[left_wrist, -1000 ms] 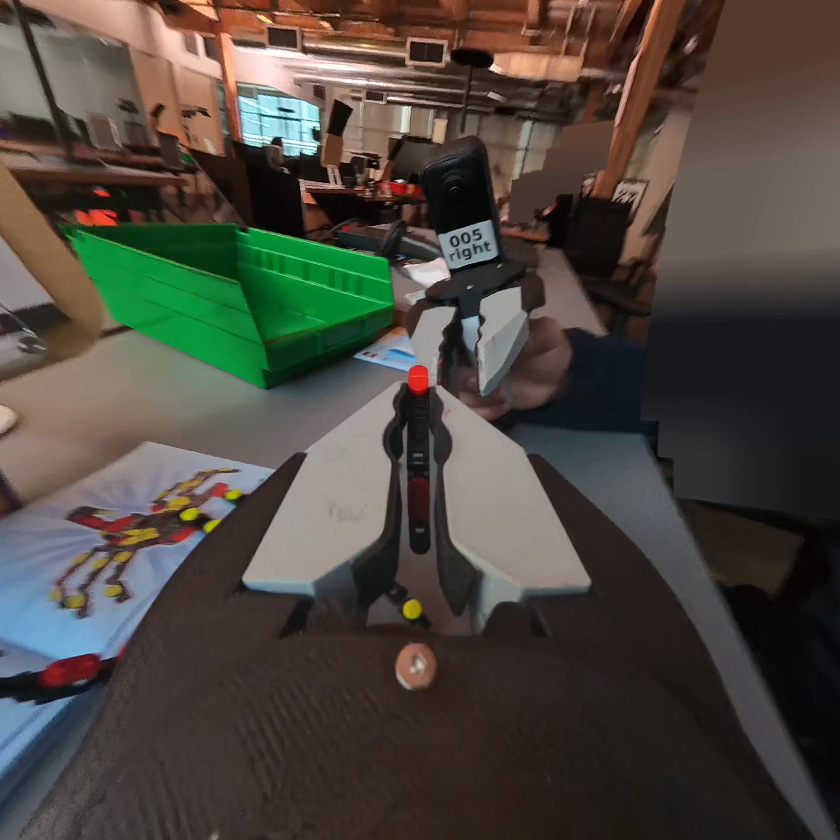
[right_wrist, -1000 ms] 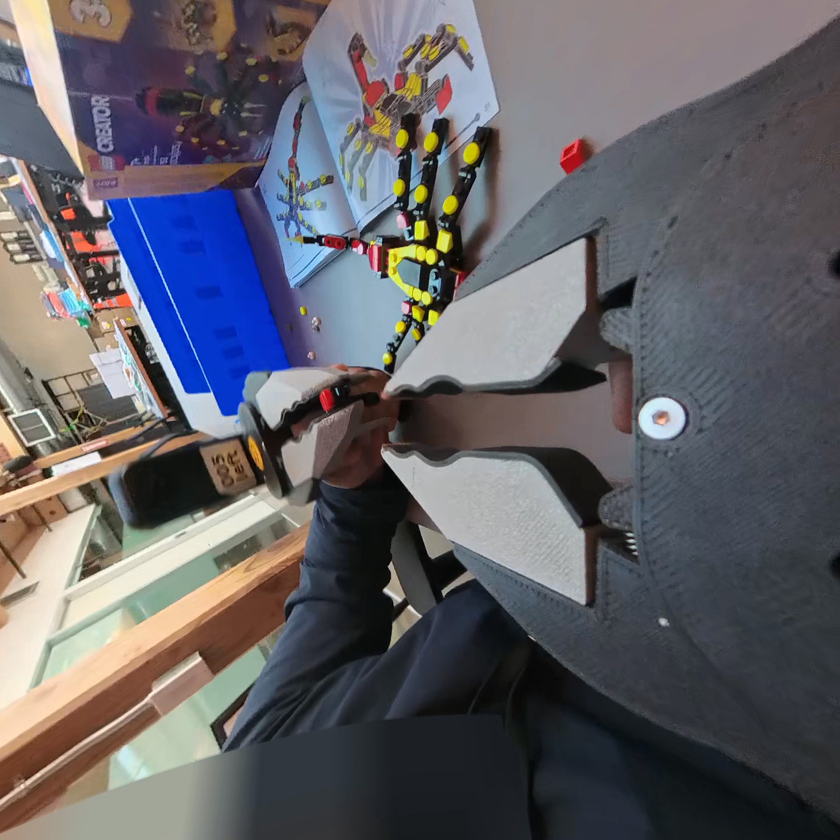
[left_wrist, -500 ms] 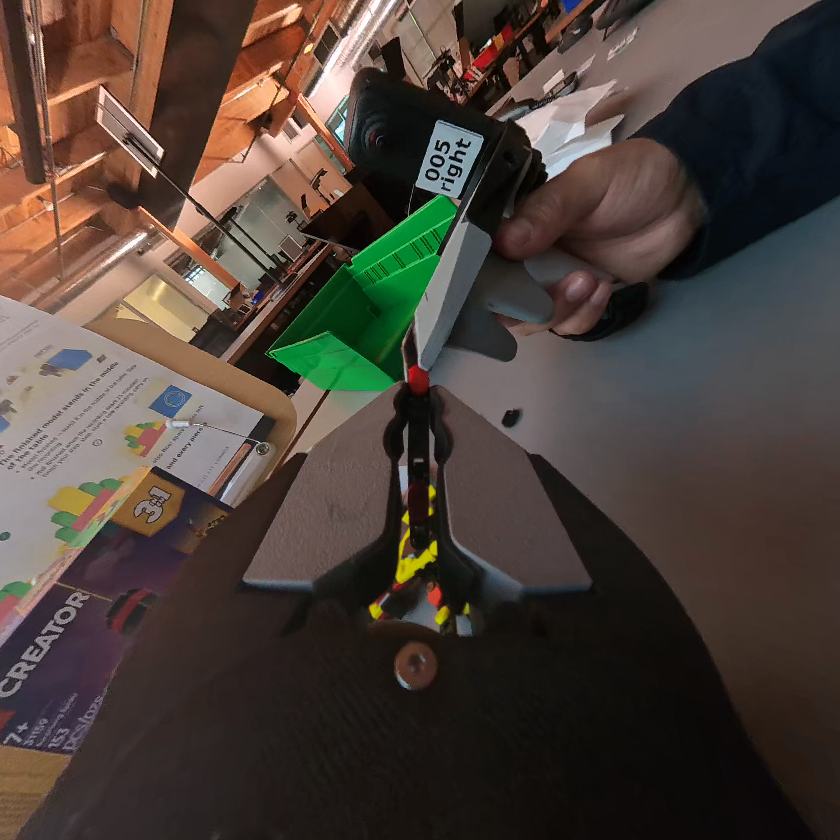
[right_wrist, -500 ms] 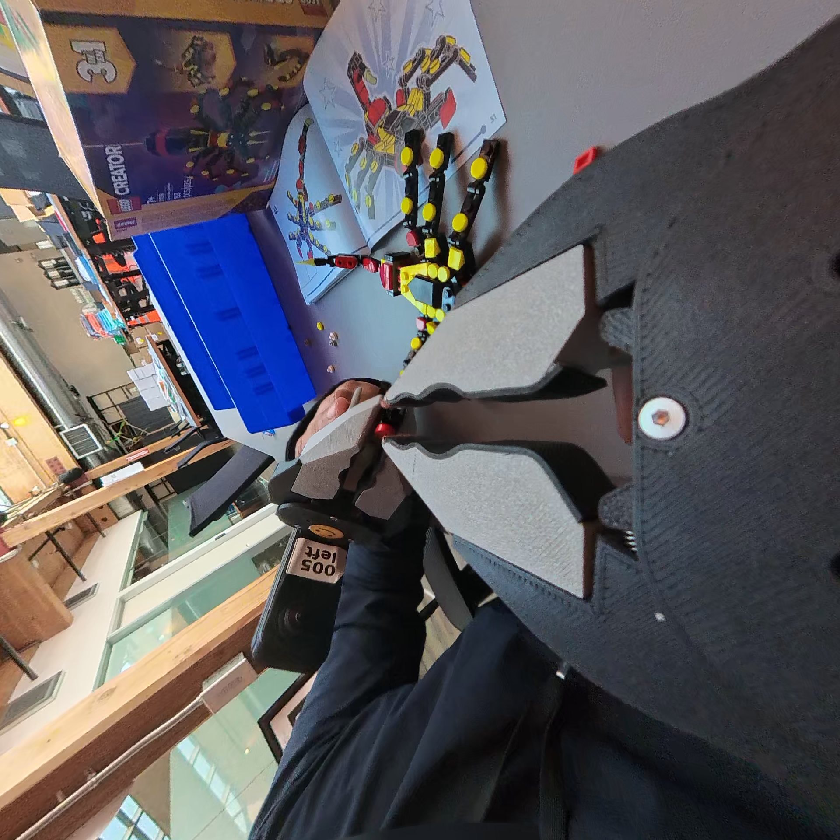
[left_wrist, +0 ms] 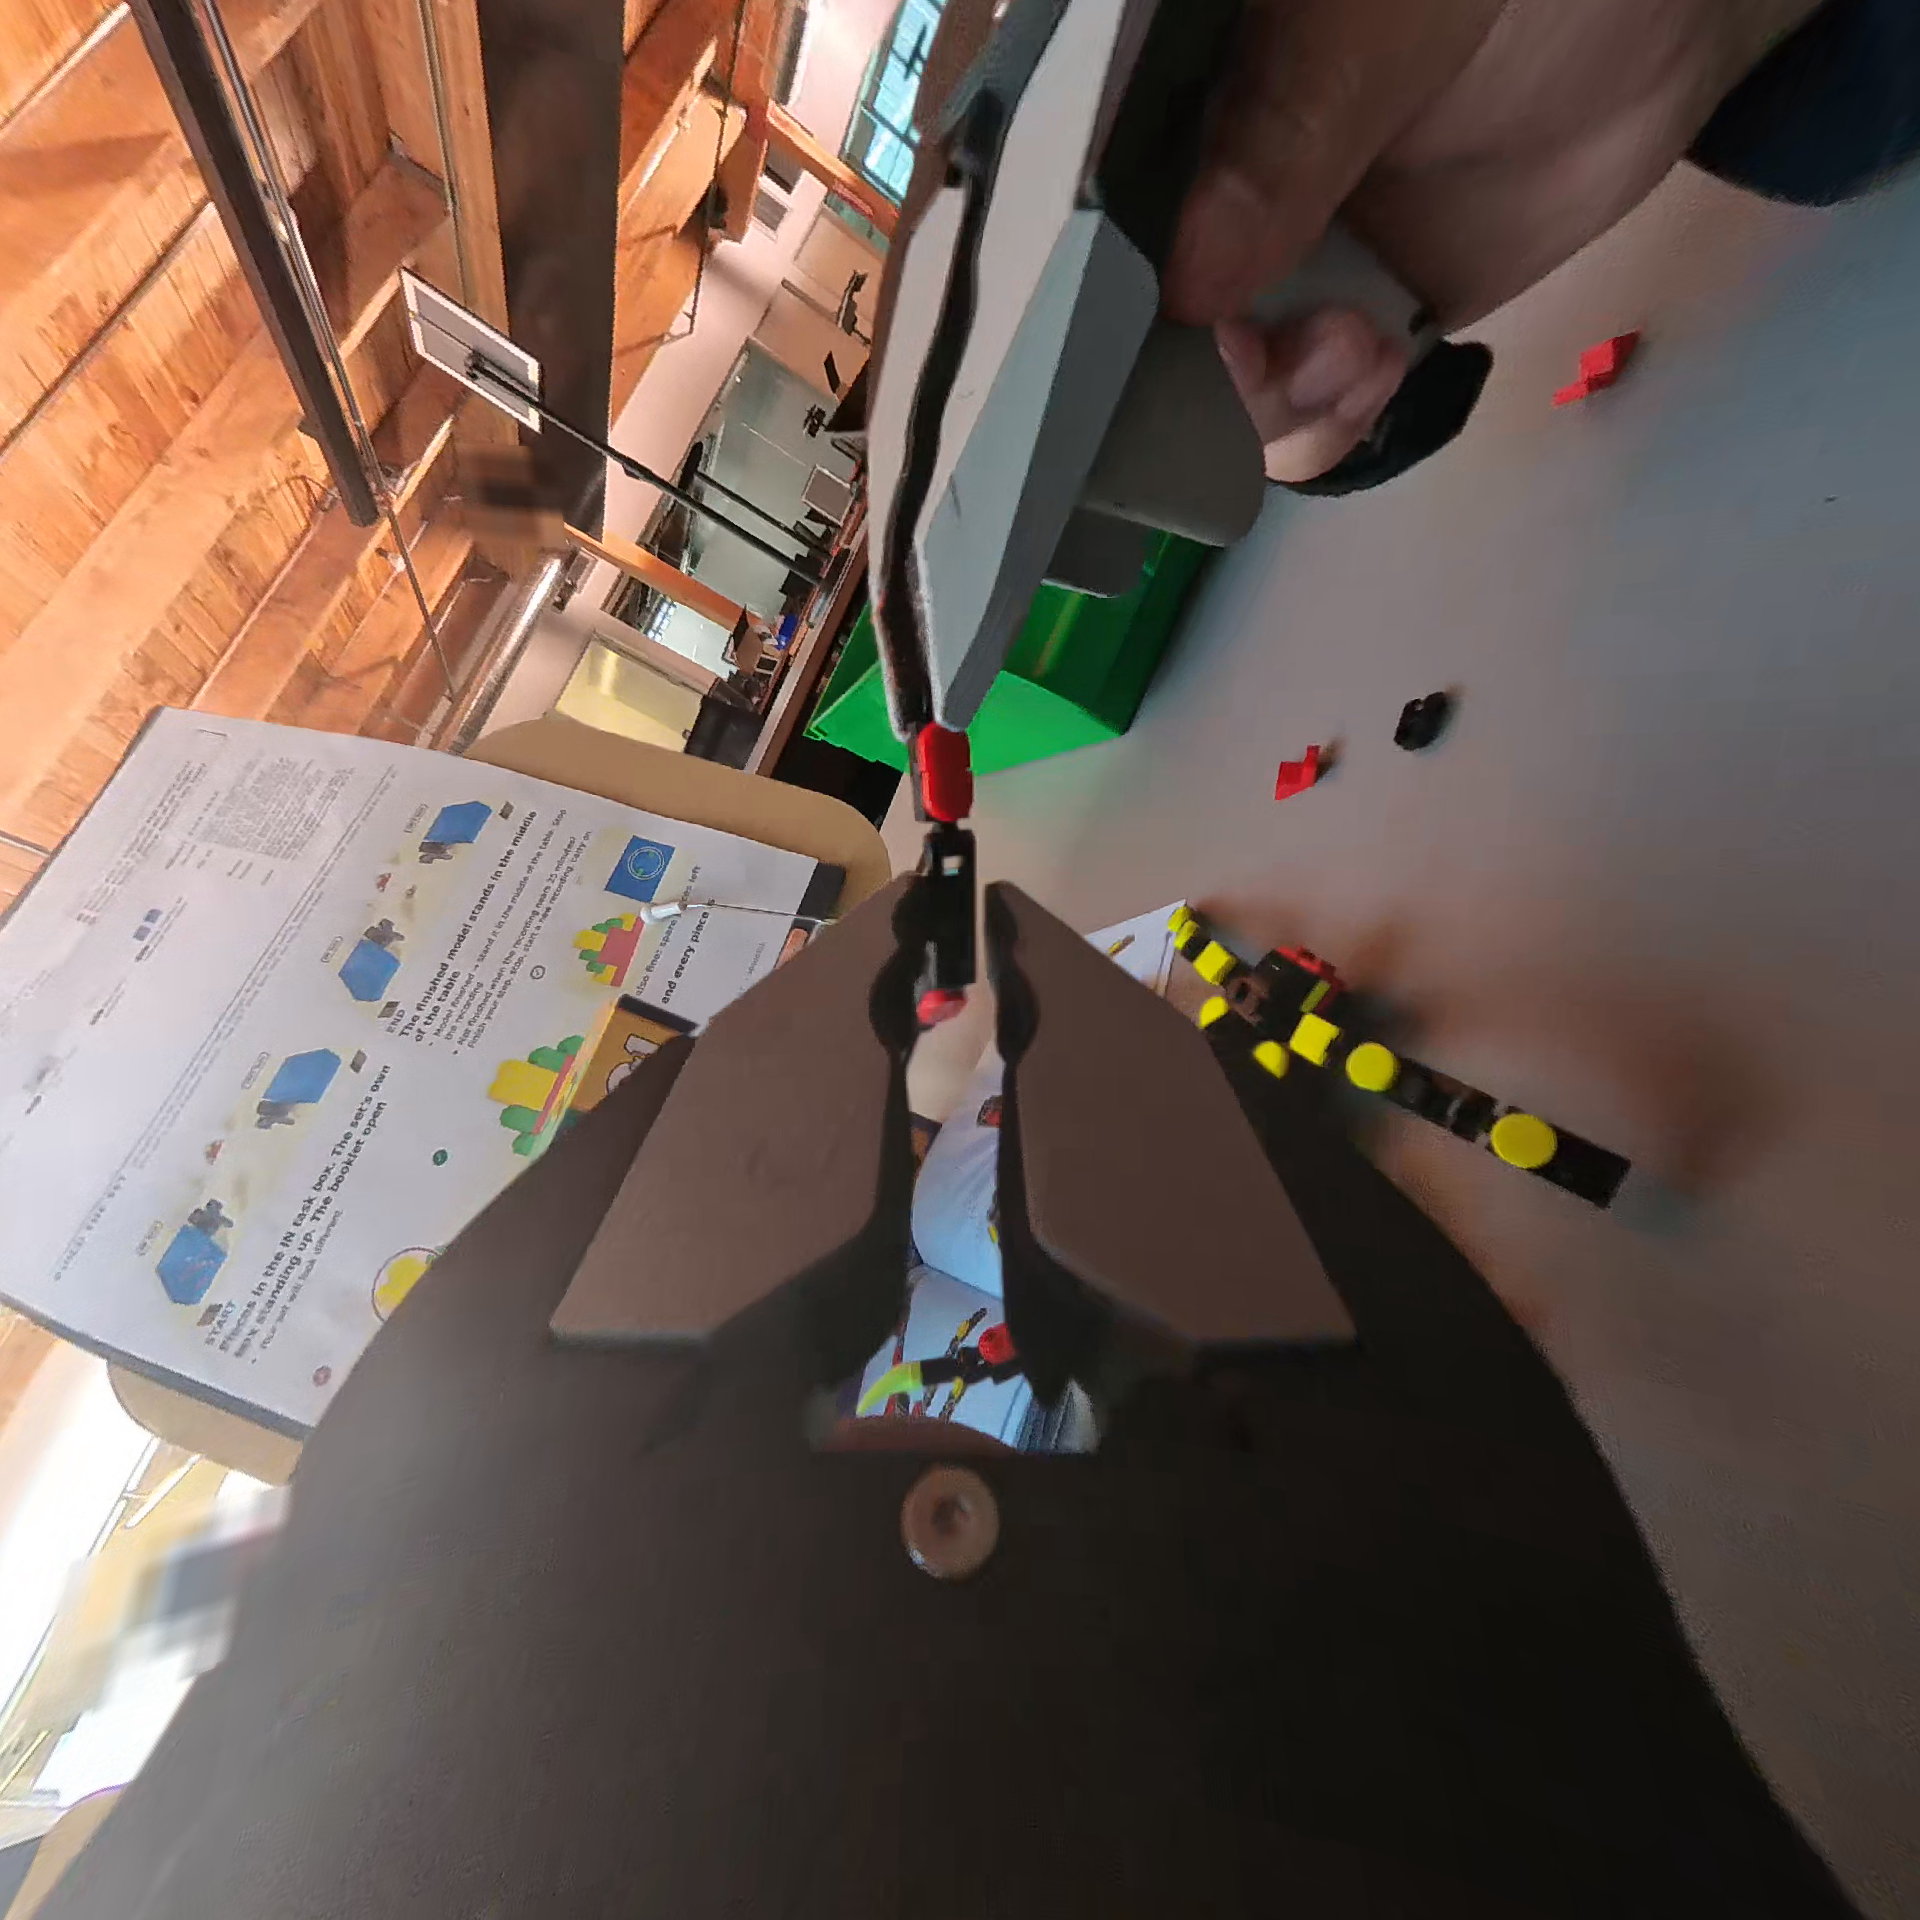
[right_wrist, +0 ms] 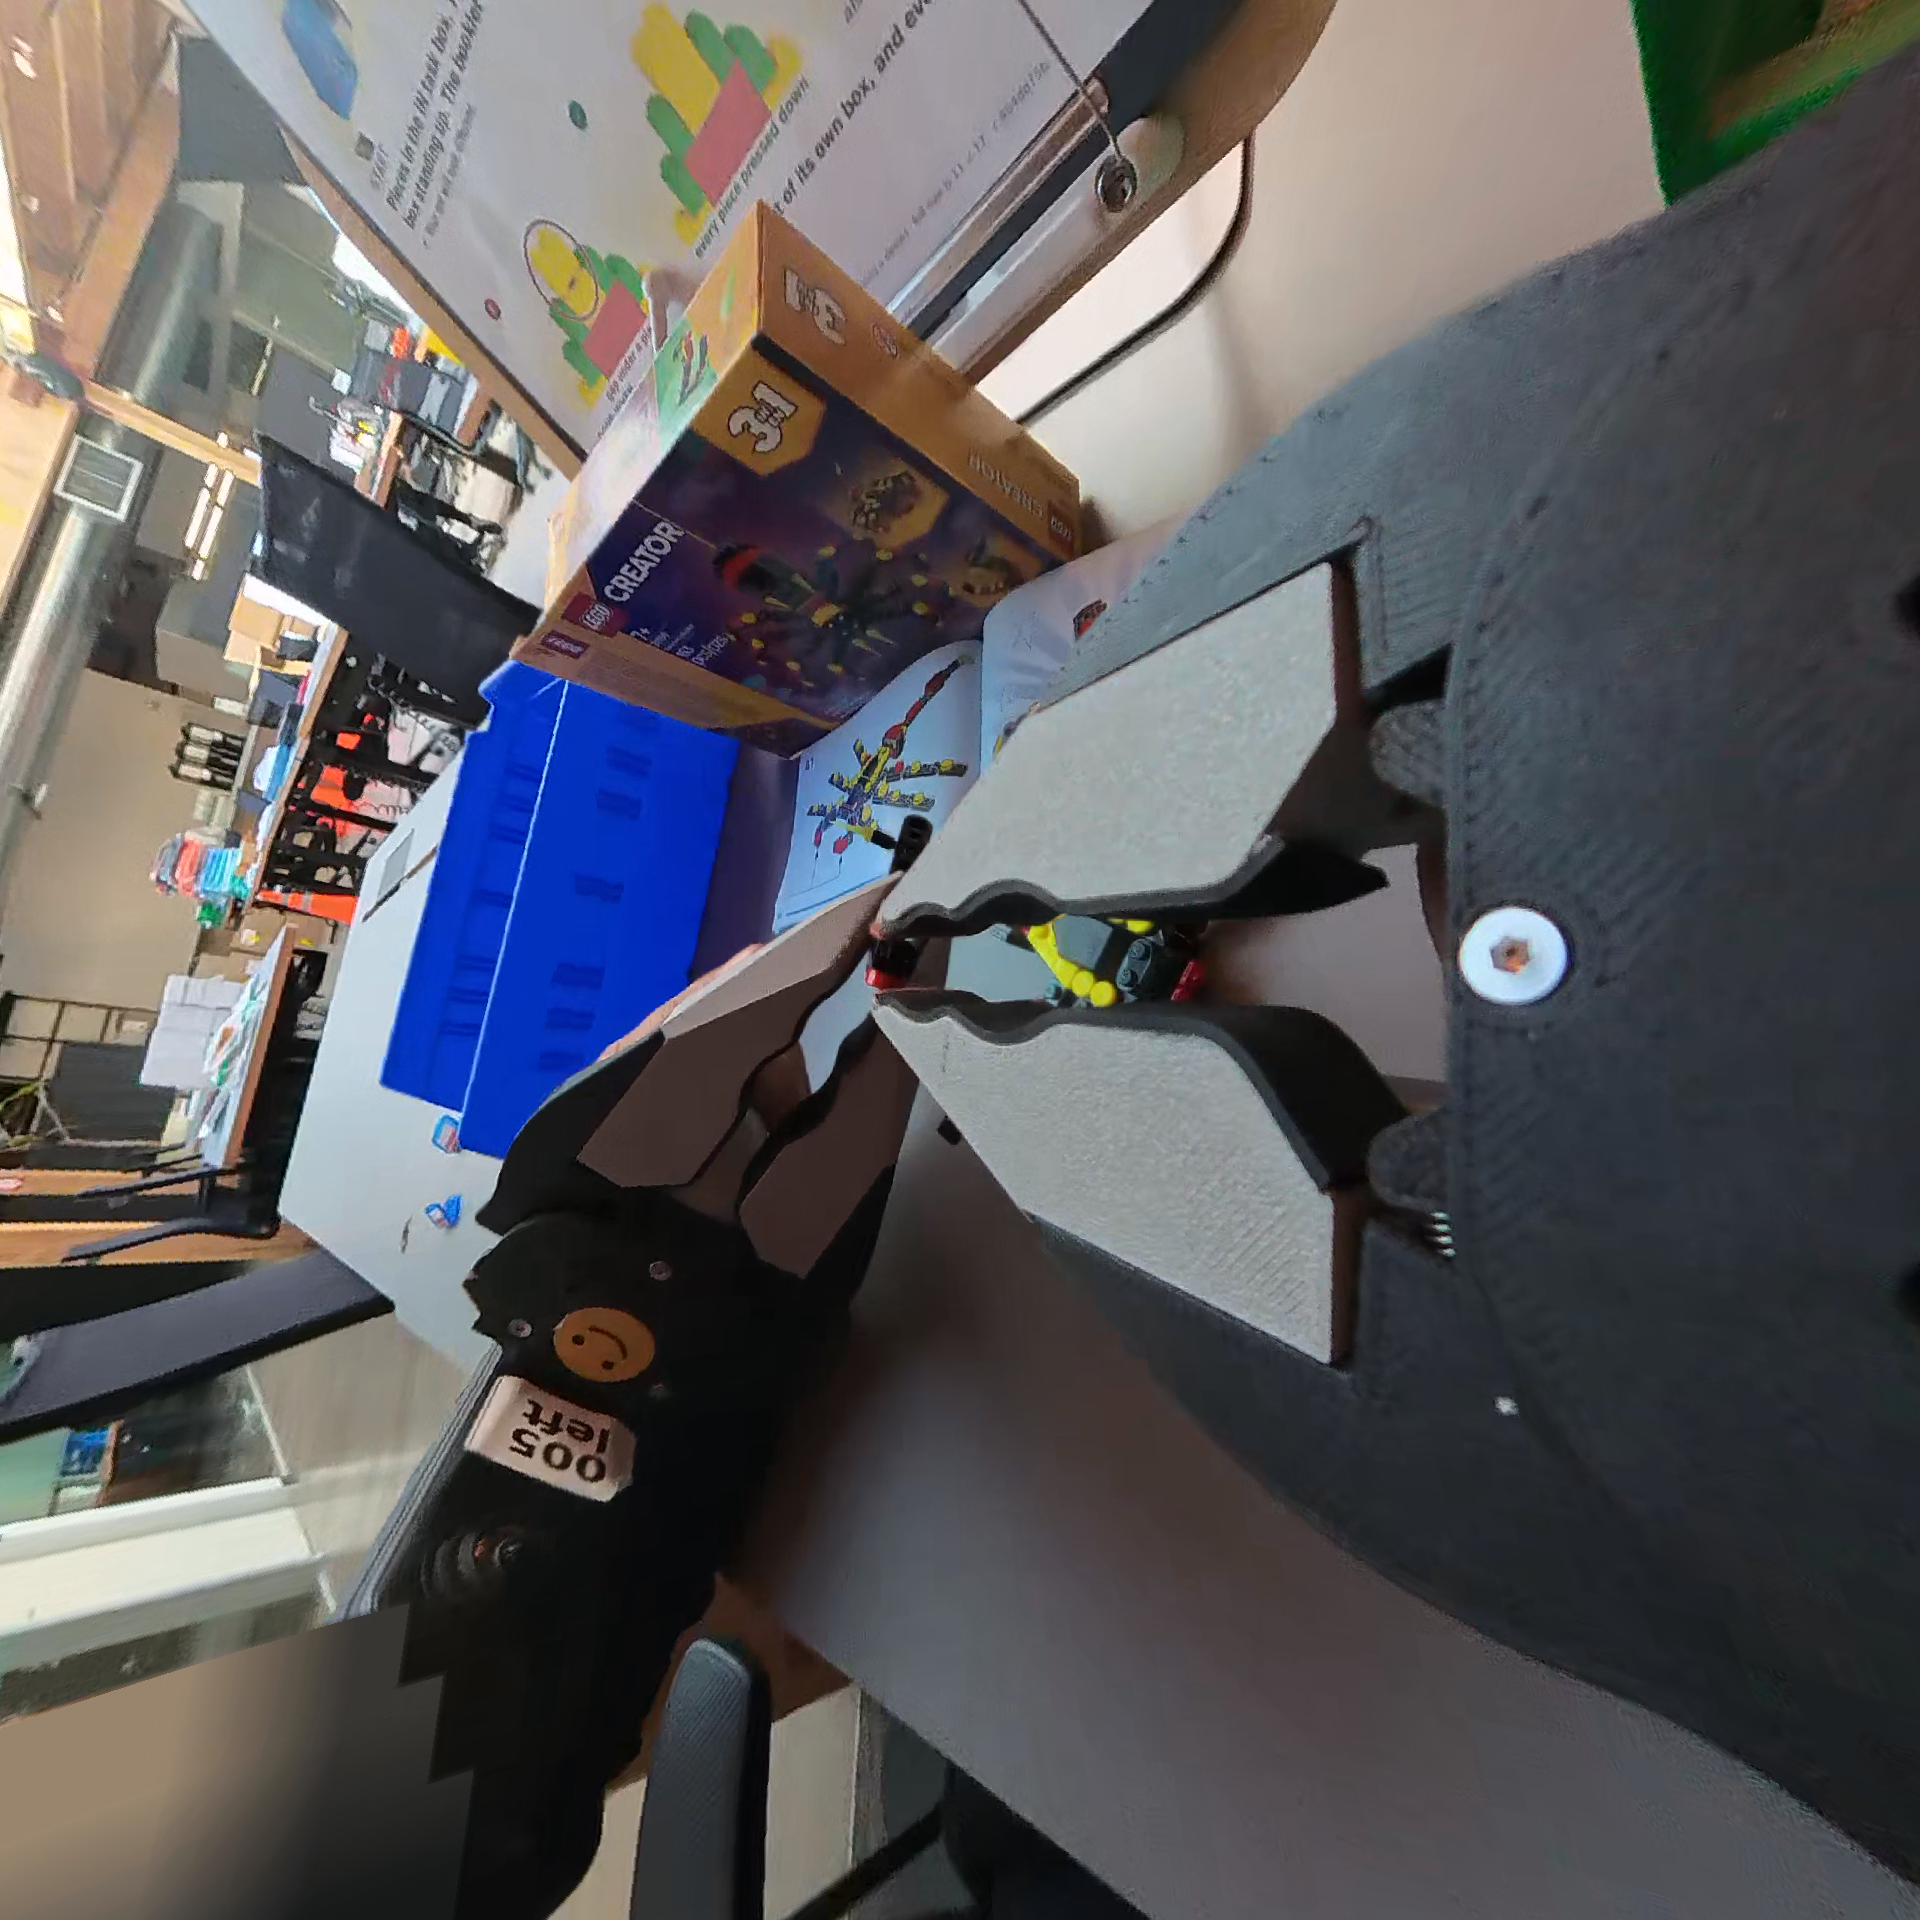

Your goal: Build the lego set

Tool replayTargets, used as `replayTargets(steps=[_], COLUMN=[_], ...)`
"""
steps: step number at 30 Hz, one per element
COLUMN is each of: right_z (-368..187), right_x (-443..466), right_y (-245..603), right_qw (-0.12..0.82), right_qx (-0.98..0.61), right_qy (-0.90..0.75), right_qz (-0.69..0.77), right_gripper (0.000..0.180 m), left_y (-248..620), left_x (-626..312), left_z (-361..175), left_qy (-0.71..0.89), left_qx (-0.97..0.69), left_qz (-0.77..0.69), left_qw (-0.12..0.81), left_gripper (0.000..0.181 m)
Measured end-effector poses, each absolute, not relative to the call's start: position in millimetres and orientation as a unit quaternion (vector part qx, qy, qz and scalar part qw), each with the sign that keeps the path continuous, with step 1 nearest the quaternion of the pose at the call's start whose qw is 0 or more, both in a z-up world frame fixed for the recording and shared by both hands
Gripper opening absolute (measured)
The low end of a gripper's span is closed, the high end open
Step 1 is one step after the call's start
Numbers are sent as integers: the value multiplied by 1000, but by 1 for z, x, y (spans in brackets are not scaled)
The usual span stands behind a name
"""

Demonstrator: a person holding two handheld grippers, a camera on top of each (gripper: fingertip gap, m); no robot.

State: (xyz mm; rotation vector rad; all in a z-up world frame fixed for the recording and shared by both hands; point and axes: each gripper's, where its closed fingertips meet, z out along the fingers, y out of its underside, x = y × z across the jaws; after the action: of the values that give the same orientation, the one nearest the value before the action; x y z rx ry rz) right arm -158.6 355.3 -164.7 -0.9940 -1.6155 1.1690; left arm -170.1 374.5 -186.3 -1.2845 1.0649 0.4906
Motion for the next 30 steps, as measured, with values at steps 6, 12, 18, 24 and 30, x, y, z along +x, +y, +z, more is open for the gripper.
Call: replayTargets(steps=[6,12,18,24,30], right_z=[-172,-180,-175,-177,-182], right_x=[-159,-160,-152,-149,-151], right_y=[354,360,382,395,396], right_qw=[528,555,558,568,571], right_qx=[-386,-393,-433,-450,-453], right_qy=[-645,-658,-621,-614,-622], right_qz=[395,322,341,313,286], right_gripper=[7,9,9,7,6], left_y=[374,373,372,375,372], left_x=[-172,-175,-181,-186,-183], left_z=[-189,-199,-187,-189,-187], left_qy=[457,452,389,386,395], left_qx=[-585,-611,-643,-643,-634], left_qz=[170,133,32,58,77], left_qw=[648,636,659,659,660], left_gripper=[6,6,5,5,5])
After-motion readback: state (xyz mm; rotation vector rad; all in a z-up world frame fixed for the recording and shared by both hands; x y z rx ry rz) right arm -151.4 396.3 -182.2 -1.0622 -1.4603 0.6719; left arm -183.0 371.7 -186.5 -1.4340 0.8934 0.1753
